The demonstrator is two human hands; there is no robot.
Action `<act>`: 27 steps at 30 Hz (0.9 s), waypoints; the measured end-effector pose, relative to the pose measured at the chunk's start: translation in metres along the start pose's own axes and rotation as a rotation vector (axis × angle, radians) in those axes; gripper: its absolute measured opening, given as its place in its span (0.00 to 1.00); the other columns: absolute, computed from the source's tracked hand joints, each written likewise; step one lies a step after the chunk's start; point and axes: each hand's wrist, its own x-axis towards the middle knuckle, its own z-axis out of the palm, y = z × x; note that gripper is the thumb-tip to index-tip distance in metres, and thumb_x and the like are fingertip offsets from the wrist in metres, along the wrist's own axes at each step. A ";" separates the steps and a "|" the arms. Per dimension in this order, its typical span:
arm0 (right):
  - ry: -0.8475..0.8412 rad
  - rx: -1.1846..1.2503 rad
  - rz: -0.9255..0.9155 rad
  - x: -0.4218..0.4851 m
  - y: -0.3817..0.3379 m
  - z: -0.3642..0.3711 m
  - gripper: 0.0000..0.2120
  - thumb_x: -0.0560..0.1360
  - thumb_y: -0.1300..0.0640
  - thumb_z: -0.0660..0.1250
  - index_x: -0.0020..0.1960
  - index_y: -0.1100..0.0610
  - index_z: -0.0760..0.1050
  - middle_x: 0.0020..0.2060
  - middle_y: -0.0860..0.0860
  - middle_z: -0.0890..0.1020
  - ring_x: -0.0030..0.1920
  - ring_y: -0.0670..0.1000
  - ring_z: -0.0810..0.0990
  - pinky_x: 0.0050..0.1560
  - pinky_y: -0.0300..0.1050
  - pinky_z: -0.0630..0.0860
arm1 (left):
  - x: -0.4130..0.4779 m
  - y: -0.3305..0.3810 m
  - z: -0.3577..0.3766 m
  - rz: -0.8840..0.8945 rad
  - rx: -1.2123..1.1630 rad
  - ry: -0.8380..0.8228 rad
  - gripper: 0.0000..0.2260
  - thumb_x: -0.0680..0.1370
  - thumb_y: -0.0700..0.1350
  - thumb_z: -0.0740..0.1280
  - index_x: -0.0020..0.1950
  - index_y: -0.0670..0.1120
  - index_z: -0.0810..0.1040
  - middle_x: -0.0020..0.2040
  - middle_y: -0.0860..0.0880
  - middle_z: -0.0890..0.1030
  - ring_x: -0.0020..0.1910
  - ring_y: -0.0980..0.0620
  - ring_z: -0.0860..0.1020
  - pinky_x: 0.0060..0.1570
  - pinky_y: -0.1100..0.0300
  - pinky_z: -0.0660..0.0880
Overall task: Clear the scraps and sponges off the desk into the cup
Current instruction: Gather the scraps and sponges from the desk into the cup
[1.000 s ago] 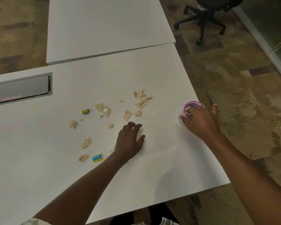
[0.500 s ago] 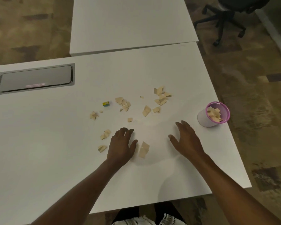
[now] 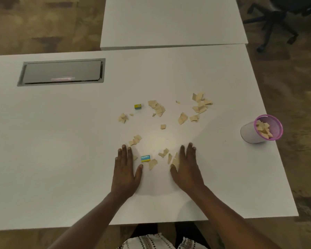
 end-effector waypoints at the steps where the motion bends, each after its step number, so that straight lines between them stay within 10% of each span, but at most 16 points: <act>1: -0.017 -0.014 -0.028 -0.002 -0.006 0.004 0.39 0.78 0.50 0.62 0.80 0.63 0.46 0.79 0.63 0.41 0.79 0.62 0.41 0.76 0.53 0.60 | -0.002 -0.001 0.002 0.017 0.007 -0.012 0.36 0.81 0.62 0.49 0.83 0.46 0.40 0.83 0.48 0.38 0.82 0.49 0.38 0.80 0.48 0.46; 7: -0.101 -0.036 -0.215 -0.004 -0.028 0.006 0.39 0.76 0.60 0.61 0.81 0.54 0.45 0.80 0.51 0.39 0.80 0.53 0.39 0.68 0.45 0.69 | -0.002 0.008 0.001 0.115 0.043 -0.056 0.35 0.82 0.58 0.53 0.83 0.47 0.41 0.83 0.47 0.40 0.82 0.49 0.40 0.79 0.52 0.45; 10: -0.162 -0.117 -0.321 0.005 -0.028 -0.002 0.41 0.73 0.66 0.58 0.81 0.50 0.45 0.80 0.49 0.40 0.80 0.53 0.39 0.61 0.43 0.73 | 0.002 0.017 -0.002 0.215 0.099 -0.051 0.32 0.81 0.51 0.63 0.82 0.47 0.56 0.82 0.42 0.55 0.81 0.43 0.55 0.77 0.50 0.58; 13: -0.252 -0.224 -0.422 0.011 -0.027 -0.009 0.38 0.75 0.68 0.53 0.81 0.48 0.46 0.80 0.49 0.41 0.80 0.56 0.40 0.53 0.47 0.76 | 0.010 0.023 0.000 0.290 0.168 -0.018 0.27 0.74 0.42 0.74 0.72 0.42 0.74 0.70 0.37 0.75 0.65 0.37 0.77 0.56 0.47 0.80; 18: -0.246 -0.333 -0.463 0.010 -0.022 -0.006 0.25 0.82 0.61 0.51 0.79 0.54 0.57 0.80 0.55 0.52 0.79 0.59 0.51 0.60 0.55 0.76 | 0.017 0.030 -0.003 0.299 0.184 0.026 0.22 0.71 0.38 0.75 0.64 0.41 0.77 0.54 0.42 0.79 0.47 0.41 0.79 0.36 0.52 0.78; 22: -0.048 -0.362 -0.560 0.014 -0.018 0.005 0.12 0.78 0.61 0.63 0.61 0.58 0.75 0.61 0.56 0.76 0.59 0.60 0.76 0.34 0.51 0.79 | 0.022 0.039 -0.007 0.262 0.196 0.026 0.10 0.72 0.36 0.72 0.50 0.43 0.78 0.44 0.46 0.75 0.39 0.45 0.73 0.28 0.55 0.67; 27: 0.061 -0.339 -0.608 0.021 -0.016 0.002 0.06 0.72 0.63 0.65 0.48 0.56 0.76 0.43 0.52 0.77 0.42 0.55 0.76 0.23 0.46 0.69 | 0.028 0.045 -0.013 0.180 0.115 0.025 0.06 0.75 0.37 0.70 0.50 0.43 0.78 0.45 0.47 0.76 0.42 0.45 0.74 0.30 0.55 0.69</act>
